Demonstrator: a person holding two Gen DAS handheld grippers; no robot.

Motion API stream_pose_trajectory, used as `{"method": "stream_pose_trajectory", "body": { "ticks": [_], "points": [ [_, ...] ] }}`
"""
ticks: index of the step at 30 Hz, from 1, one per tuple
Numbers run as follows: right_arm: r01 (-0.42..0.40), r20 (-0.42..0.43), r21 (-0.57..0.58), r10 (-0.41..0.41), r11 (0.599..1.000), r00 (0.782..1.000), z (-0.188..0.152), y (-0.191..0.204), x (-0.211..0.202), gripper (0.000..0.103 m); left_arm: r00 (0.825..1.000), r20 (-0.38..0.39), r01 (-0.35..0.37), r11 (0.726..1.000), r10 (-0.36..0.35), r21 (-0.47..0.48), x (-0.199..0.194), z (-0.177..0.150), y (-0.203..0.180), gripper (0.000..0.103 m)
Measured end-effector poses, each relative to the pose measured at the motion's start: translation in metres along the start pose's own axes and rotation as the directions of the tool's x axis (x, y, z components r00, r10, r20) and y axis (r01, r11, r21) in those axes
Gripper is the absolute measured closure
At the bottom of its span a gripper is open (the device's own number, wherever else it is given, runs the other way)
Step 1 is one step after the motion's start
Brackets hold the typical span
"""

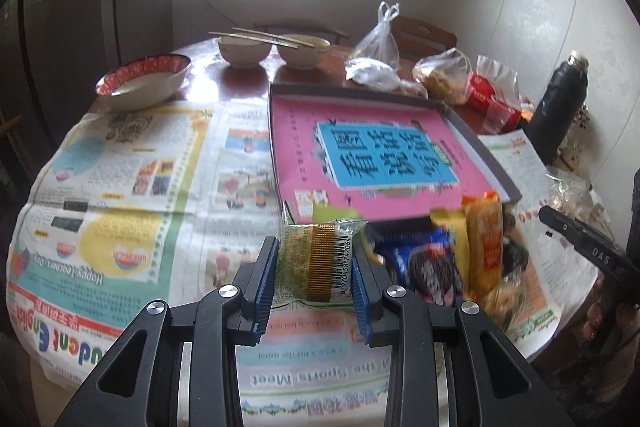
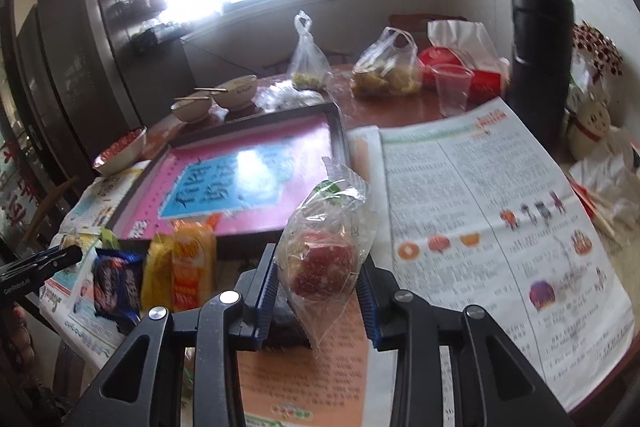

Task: Organize snacks
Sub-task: 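Carry cake packet with left tool over pink tray while right tool carries pastry bag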

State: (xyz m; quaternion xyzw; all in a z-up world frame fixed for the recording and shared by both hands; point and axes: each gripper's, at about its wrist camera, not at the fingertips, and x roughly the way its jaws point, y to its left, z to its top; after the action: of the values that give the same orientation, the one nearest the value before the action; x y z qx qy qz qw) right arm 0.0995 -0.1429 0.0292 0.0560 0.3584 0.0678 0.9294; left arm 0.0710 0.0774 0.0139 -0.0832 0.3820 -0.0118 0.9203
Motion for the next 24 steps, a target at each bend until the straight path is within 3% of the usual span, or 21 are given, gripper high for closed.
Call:
{"method": "stream_pose_trajectory", "body": {
  "ticks": [13, 24],
  "points": [
    [-0.039, 0.025, -0.058, 0.041, 0.998, 0.999, 0.044, 0.010, 0.031, 0.066, 0.999, 0.031, -0.007, 1.000, 0.008, -0.021, 0.026, 0.042, -0.012, 0.068],
    [-0.065, -0.062, -0.087, 0.059, 0.994, 0.996, 0.046, 0.014, 0.071, 0.066, 1.000, -0.015, 0.003, 1.000, -0.003, -0.015, 0.062, 0.057, -0.022, 0.068]
  ]
}}
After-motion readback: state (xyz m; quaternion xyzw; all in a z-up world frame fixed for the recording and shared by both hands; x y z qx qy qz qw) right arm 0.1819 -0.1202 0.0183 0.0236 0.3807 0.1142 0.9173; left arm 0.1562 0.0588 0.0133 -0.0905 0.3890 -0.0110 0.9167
